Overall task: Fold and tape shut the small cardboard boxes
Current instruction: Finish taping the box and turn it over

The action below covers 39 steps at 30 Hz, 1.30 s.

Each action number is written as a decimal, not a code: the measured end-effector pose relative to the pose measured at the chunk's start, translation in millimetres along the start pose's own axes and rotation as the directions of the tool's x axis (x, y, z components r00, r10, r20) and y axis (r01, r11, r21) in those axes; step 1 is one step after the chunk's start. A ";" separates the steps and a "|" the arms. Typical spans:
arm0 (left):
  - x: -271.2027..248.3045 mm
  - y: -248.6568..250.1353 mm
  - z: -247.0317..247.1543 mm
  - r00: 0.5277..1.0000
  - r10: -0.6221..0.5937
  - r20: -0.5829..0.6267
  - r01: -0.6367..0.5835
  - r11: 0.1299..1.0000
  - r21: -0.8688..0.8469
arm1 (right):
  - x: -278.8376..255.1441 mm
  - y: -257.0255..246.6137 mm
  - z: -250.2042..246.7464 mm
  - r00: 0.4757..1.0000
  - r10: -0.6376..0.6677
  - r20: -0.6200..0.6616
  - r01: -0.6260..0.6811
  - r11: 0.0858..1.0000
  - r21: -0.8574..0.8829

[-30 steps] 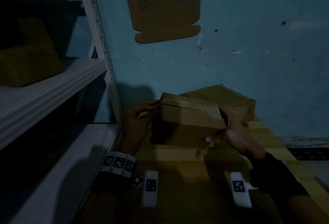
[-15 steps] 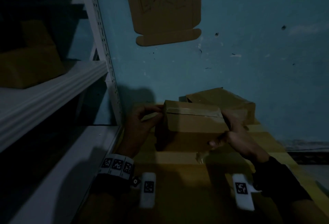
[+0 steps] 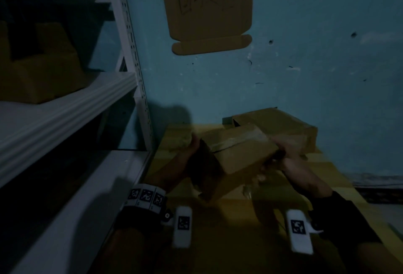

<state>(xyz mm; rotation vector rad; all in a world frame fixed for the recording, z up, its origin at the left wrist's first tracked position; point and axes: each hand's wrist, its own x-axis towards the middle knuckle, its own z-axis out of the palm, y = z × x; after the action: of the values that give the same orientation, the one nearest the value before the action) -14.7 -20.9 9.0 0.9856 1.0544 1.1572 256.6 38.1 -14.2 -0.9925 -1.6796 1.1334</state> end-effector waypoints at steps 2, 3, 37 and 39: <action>0.5 1.3 -0.2 0.999 -0.031 -0.013 0.032 0.999 0.015 | -0.2 -2.4 4.9 0.998 -0.012 -0.054 0.013 1.000 0.006; -0.2 2.4 0.0 1.000 -0.021 0.001 0.021 1.000 0.013 | 0.2 -3.4 6.9 0.998 -0.018 -0.063 0.018 1.000 -0.002; -40.7 -28.7 -29.0 0.989 -0.144 0.030 0.147 0.974 -0.173 | -59.2 -23.9 74.7 0.997 -0.006 0.077 -0.006 0.988 0.156; -37.0 -30.4 -31.3 0.990 -0.137 -0.014 0.134 0.981 -0.138 | -59.1 -19.8 75.2 1.000 -0.029 -0.002 0.029 0.995 0.099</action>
<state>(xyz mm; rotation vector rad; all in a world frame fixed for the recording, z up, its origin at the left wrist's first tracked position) -41.9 -59.9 -22.8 0.7822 1.0305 1.1159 202.0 -42.2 -24.7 -0.9032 -1.6163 1.1849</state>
